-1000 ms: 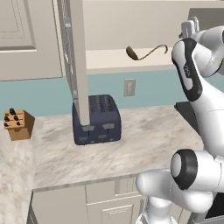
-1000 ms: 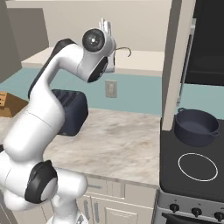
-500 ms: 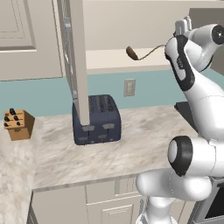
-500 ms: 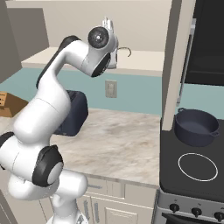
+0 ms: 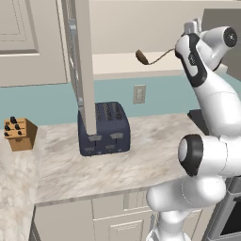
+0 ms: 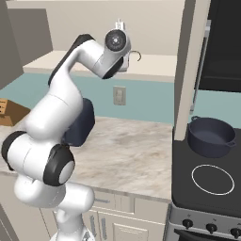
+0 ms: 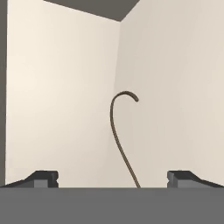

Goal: Open the cabinet and move the ladle to the pot. Then close the cabinet.

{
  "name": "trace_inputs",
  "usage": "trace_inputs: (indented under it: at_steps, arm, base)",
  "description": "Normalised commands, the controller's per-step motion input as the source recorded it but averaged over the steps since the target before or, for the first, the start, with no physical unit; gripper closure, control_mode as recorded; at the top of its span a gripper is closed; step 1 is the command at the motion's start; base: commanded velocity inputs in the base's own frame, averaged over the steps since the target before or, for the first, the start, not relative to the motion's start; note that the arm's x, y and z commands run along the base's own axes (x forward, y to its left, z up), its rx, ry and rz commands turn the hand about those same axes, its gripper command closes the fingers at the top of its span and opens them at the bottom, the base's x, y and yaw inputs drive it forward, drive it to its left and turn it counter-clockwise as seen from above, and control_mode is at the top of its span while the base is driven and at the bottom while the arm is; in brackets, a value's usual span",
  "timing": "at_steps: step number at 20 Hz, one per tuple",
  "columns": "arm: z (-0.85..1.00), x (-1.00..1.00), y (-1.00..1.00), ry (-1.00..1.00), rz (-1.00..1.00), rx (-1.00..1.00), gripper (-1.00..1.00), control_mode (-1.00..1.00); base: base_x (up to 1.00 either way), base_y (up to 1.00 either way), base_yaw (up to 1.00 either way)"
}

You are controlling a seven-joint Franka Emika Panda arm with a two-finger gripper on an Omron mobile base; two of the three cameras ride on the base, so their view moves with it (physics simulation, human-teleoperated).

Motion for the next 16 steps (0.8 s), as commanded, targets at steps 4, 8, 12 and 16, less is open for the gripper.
trace_inputs:
  at_steps: [4,8,12,16]
  arm:
    - [-0.02,0.39,-0.04,0.00,0.06,0.01,-1.00,-1.00]
    - [-0.03,0.41,0.00,0.00,0.02,0.00,-1.00,-1.00]
    - [-0.02,0.41,0.00,0.00,0.02,0.00,-1.00,-1.00]
    - [-0.04,0.41,-0.01,0.00,0.02,0.00,-1.00,-1.00]
  base:
    - [0.00,0.00,0.00]
    - [0.00,0.00,0.00]
    - [0.00,0.00,0.00]
    - [0.00,0.00,0.00]
